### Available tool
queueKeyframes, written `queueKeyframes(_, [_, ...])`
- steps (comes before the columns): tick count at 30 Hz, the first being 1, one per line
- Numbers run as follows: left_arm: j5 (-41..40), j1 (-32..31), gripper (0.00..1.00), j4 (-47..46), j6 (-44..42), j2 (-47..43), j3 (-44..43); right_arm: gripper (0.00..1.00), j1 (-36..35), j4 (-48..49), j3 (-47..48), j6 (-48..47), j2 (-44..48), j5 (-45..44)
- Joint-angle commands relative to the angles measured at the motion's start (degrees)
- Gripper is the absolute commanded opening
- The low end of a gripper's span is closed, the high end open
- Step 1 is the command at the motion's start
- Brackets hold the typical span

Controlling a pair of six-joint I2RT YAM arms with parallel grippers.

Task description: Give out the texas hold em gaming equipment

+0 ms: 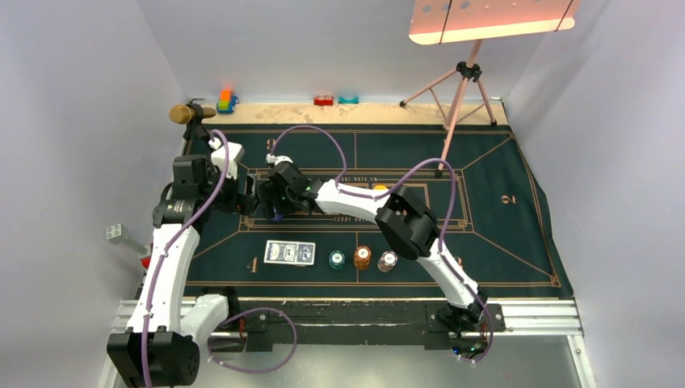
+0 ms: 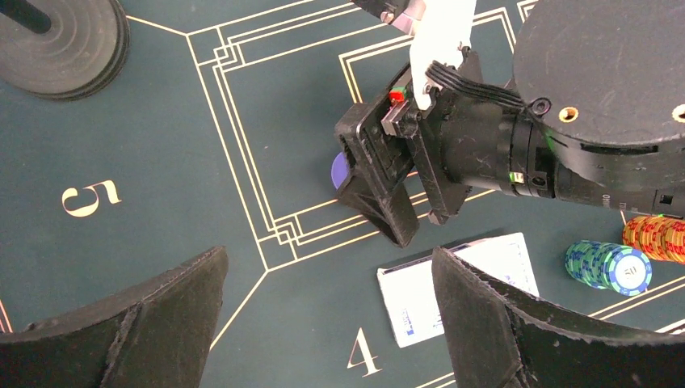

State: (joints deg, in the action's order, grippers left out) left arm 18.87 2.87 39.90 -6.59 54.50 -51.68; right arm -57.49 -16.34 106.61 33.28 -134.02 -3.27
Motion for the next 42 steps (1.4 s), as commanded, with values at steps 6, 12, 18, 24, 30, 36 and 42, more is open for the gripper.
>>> queueKeyframes(6, [1.0, 0.5, 1.00, -2.2, 0.7, -1.1, 0.3, 0.82, 2.4, 4.3, -5.3, -1.4, 9.8, 1.3])
queueKeyframes(12, [2.2, 0.7, 1.00, -1.9, 0.3, -0.8, 0.4, 0.80, 9.7, 6.5, -24.6, -2.9, 27.3, -5.6])
queueKeyframes(18, [3.2, 0.7, 1.00, -2.1, -0.3, -1.2, 0.9, 0.78, 16.5, 1.2, -38.5, -3.8, 37.2, -16.8])
queueKeyframes(24, [3.8, 0.7, 1.00, -2.0, -0.5, -0.8, 0.9, 0.80, 21.2, 0.3, -45.0, -2.2, 39.7, -16.9])
queueKeyframes(30, [3.9, 0.6, 1.00, -1.8, -0.4, -0.9, 0.9, 0.83, 22.3, 0.7, -46.6, -1.8, 37.9, -16.2])
queueKeyframes(36, [3.8, 0.7, 1.00, -1.9, -0.4, -1.3, 1.0, 0.84, 23.4, 2.4, -46.5, -1.4, 35.3, -14.9])
queueKeyframes(42, [3.9, 0.7, 1.00, -1.8, -0.3, -1.6, 0.9, 0.83, 24.6, 2.5, -43.1, -0.9, 30.1, -14.2])
